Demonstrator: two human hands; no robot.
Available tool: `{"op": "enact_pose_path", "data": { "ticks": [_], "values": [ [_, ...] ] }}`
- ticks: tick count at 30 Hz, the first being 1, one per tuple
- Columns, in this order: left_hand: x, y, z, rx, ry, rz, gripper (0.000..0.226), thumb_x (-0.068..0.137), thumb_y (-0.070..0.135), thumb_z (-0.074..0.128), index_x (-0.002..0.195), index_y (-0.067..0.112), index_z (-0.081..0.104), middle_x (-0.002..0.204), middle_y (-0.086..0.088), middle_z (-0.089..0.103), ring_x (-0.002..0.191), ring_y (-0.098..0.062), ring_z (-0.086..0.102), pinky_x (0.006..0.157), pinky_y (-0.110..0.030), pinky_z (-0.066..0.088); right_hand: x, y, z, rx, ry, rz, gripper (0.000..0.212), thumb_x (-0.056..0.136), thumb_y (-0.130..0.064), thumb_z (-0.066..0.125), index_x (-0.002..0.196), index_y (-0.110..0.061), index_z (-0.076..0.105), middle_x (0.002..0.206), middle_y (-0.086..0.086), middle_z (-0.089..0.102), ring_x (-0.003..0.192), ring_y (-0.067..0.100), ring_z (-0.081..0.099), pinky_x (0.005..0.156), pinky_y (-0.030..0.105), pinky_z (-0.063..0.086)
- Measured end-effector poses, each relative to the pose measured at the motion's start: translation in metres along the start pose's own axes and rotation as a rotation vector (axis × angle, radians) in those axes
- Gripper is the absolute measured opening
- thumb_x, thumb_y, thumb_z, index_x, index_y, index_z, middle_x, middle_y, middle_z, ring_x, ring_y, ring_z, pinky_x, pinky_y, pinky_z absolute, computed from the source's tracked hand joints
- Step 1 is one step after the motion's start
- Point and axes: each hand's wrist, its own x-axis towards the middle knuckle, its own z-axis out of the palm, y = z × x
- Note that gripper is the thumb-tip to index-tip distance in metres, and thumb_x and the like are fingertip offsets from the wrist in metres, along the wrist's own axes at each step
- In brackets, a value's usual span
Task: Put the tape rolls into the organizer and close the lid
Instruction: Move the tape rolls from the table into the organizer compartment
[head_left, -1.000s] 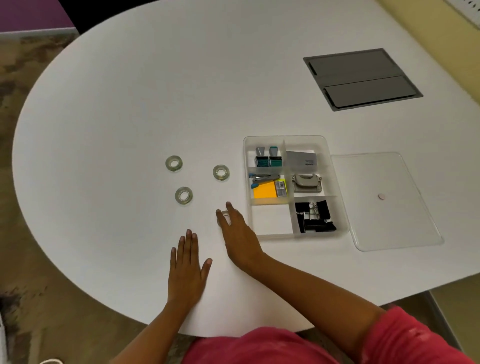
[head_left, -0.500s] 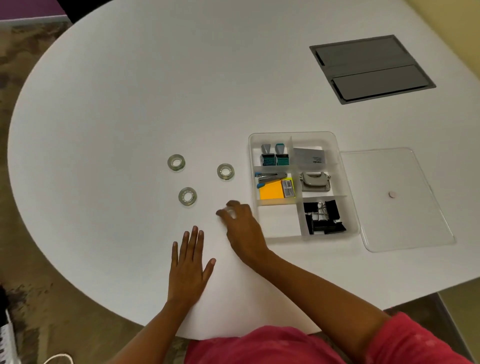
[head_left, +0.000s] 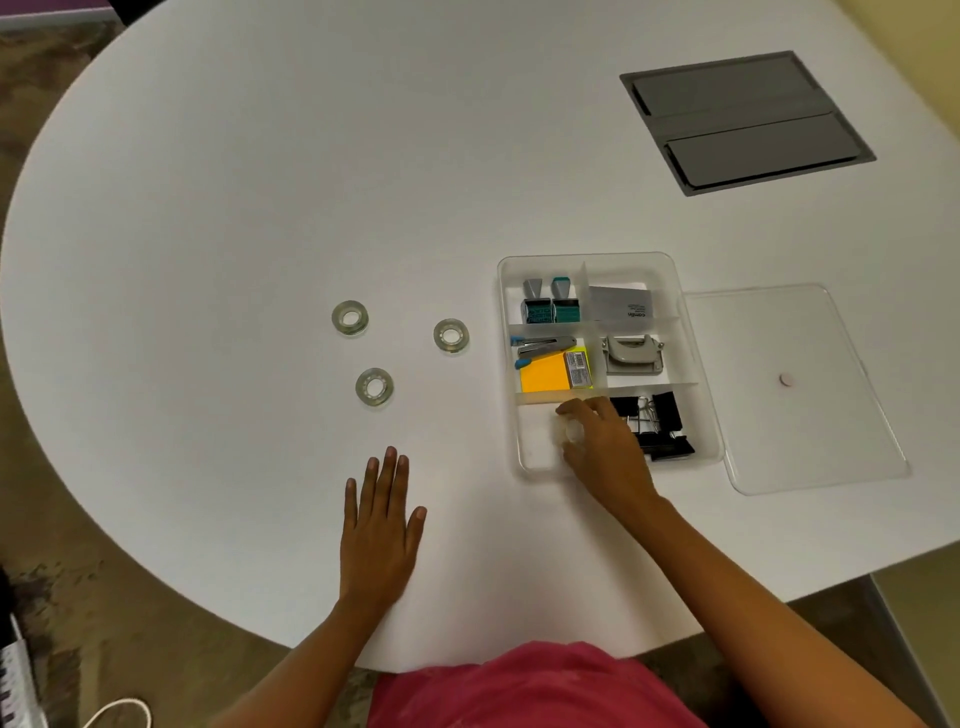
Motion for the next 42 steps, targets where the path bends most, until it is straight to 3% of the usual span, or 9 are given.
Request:
{"op": "enact_pose_path", "data": {
  "ticks": [6, 10, 19, 23, 28, 30, 32, 35, 42],
  "values": [
    [0.0, 0.002, -0.001, -0.04, 0.007, -0.018, 0.06, 0.096, 0.042, 0.017, 0.15, 0.018, 0.008, 0.159, -0.004, 0.008, 0.147, -0.02, 0.001, 0.119, -0.04, -0.001, 0.019, -0.011, -0.001, -0.401, -0.26, 0.026, 0.044, 0.086, -0.004, 0.061, 0.127, -0.016, 0.048, 0.126, 0.01, 0.051, 0.104, 0.031, 0.059, 0.082, 0.039, 0.055],
    [0.001, 0.003, -0.001, -0.087, 0.027, -0.046, 0.06, 0.096, 0.042, 0.016, 0.15, 0.018, 0.008, 0.159, -0.004, 0.008, 0.147, -0.019, 0.001, 0.12, -0.038, -0.002, 0.022, -0.025, -0.003, -0.531, -0.243, 0.062, 0.055, 0.084, -0.004, 0.064, 0.133, -0.014, 0.04, 0.132, 0.013, 0.046, 0.107, 0.032, 0.057, 0.082, 0.038, 0.053],
    [0.017, -0.007, -0.008, -0.145, 0.141, -0.192, 0.061, 0.096, 0.041, 0.017, 0.15, 0.014, 0.01, 0.159, -0.006, 0.008, 0.147, -0.021, 0.001, 0.12, -0.046, 0.004, 0.062, -0.105, -0.003, -0.271, -0.03, -0.284, 0.04, 0.085, -0.005, 0.061, 0.124, -0.012, 0.052, 0.121, 0.01, 0.055, 0.103, 0.028, 0.057, 0.072, 0.034, 0.051],
    [0.029, -0.019, -0.014, -0.128, 0.181, -0.302, 0.06, 0.096, 0.04, 0.017, 0.149, 0.012, 0.013, 0.159, -0.009, 0.011, 0.146, -0.024, 0.006, 0.119, -0.05, 0.01, 0.104, -0.121, 0.023, -0.238, -0.155, -0.347, 0.058, 0.086, 0.006, 0.054, 0.14, -0.011, 0.038, 0.146, 0.012, 0.037, 0.126, 0.029, 0.04, 0.091, 0.036, 0.047],
    [0.034, -0.024, -0.013, -0.061, 0.172, -0.31, 0.059, 0.096, 0.037, 0.017, 0.15, 0.014, 0.011, 0.159, -0.009, 0.01, 0.147, -0.024, 0.004, 0.119, -0.05, 0.01, 0.141, -0.124, 0.045, -0.333, -0.251, -0.339, 0.064, 0.092, 0.006, 0.047, 0.148, -0.008, 0.021, 0.159, 0.013, 0.012, 0.147, 0.029, 0.009, 0.119, 0.037, 0.018],
    [0.034, -0.024, -0.011, -0.057, 0.177, -0.314, 0.058, 0.096, 0.036, 0.018, 0.15, 0.015, 0.011, 0.159, -0.008, 0.011, 0.147, -0.023, 0.004, 0.119, -0.049, 0.01, 0.147, -0.123, 0.051, -0.381, -0.234, -0.357, 0.061, 0.089, 0.005, 0.05, 0.145, -0.007, 0.028, 0.156, 0.013, 0.021, 0.144, 0.031, 0.018, 0.115, 0.038, 0.026],
    [0.034, -0.026, -0.01, -0.052, 0.179, -0.315, 0.058, 0.096, 0.035, 0.02, 0.15, 0.015, 0.01, 0.159, -0.008, 0.011, 0.147, -0.022, 0.003, 0.119, -0.049, 0.01, 0.147, -0.122, 0.056, -0.389, -0.183, -0.35, 0.053, 0.084, 0.009, 0.051, 0.135, -0.005, 0.04, 0.144, 0.016, 0.037, 0.129, 0.031, 0.037, 0.091, 0.034, 0.039],
    [0.034, -0.027, -0.008, -0.054, 0.179, -0.319, 0.058, 0.096, 0.034, 0.022, 0.15, 0.015, 0.01, 0.159, -0.007, 0.01, 0.147, -0.022, 0.003, 0.119, -0.049, 0.01, 0.145, -0.12, 0.058, -0.379, -0.144, -0.365, 0.051, 0.075, 0.017, 0.049, 0.122, -0.003, 0.047, 0.124, 0.015, 0.047, 0.109, 0.03, 0.045, 0.065, 0.029, 0.031],
    [0.034, -0.028, -0.006, -0.064, 0.19, -0.315, 0.058, 0.096, 0.032, 0.023, 0.15, 0.017, 0.01, 0.16, -0.006, 0.01, 0.147, -0.021, 0.003, 0.119, -0.05, 0.009, 0.113, -0.109, 0.023, -0.083, 0.003, -0.397, 0.051, 0.074, 0.008, 0.062, 0.122, -0.008, 0.054, 0.126, 0.016, 0.048, 0.116, 0.029, 0.046, 0.078, 0.032, 0.05]
  ]
}}
